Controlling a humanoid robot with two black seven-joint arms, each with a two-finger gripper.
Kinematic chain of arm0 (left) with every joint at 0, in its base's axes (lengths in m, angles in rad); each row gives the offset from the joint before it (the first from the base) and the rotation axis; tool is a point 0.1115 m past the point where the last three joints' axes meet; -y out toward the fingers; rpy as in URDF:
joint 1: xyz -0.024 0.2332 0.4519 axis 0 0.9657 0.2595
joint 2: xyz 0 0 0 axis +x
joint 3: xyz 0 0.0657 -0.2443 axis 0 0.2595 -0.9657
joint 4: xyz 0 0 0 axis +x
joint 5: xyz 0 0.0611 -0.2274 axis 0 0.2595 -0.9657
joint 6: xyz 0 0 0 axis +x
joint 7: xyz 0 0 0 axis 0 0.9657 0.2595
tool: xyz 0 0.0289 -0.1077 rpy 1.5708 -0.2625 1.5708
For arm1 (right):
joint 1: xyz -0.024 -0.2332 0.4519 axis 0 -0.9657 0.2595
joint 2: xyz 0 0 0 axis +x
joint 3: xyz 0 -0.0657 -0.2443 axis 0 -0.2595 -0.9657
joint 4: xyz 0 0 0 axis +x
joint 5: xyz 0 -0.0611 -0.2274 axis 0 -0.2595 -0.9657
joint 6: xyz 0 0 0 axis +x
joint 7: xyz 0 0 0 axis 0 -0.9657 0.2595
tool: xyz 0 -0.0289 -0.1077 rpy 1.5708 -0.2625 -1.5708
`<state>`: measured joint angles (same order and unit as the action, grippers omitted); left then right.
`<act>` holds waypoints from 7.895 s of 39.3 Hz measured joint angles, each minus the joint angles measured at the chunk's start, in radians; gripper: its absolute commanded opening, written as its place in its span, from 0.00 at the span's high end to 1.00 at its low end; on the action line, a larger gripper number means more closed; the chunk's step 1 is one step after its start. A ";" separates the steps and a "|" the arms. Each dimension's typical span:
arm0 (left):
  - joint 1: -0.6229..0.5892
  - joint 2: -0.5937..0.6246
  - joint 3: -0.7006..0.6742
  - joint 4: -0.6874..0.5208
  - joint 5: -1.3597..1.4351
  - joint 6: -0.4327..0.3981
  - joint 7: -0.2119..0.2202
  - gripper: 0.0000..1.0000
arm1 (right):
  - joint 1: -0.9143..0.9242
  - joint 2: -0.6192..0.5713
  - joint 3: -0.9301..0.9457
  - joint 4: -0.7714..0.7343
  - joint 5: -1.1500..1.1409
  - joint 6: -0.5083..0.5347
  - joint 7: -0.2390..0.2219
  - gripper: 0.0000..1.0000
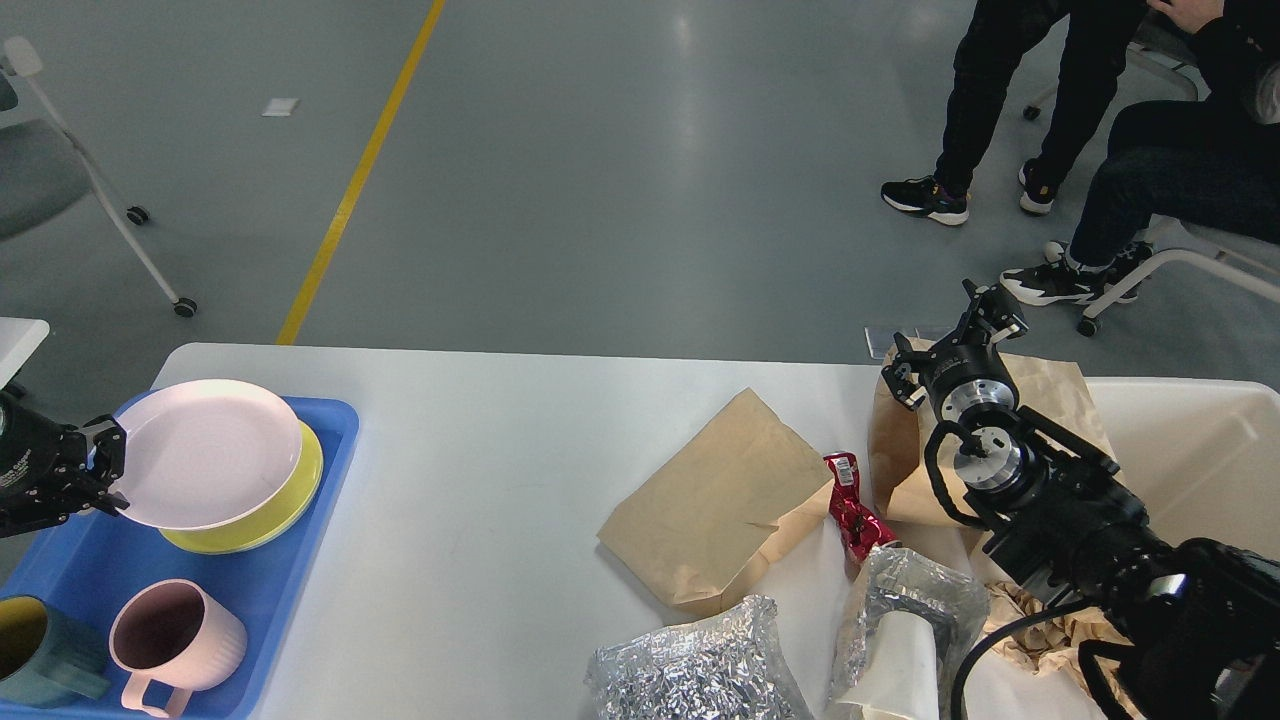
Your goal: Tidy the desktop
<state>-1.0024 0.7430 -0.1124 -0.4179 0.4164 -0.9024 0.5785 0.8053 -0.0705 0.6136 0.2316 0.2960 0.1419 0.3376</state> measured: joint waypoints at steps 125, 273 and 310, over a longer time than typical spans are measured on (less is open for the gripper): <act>-0.142 0.137 -0.146 0.186 -0.137 -0.058 0.003 0.08 | 0.000 0.000 0.000 0.000 0.000 0.000 0.001 0.00; -0.184 -0.588 -0.387 0.474 -0.475 0.575 -0.725 0.04 | 0.000 0.000 0.000 0.000 0.000 0.000 0.000 0.00; -0.238 -0.580 -0.281 0.441 -0.393 0.798 -0.927 0.04 | 0.000 0.000 0.000 0.000 0.000 0.000 0.001 0.00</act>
<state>-1.2408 0.1626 -0.3935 0.0232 0.0231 -0.1041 -0.3487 0.8053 -0.0706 0.6136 0.2317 0.2960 0.1422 0.3385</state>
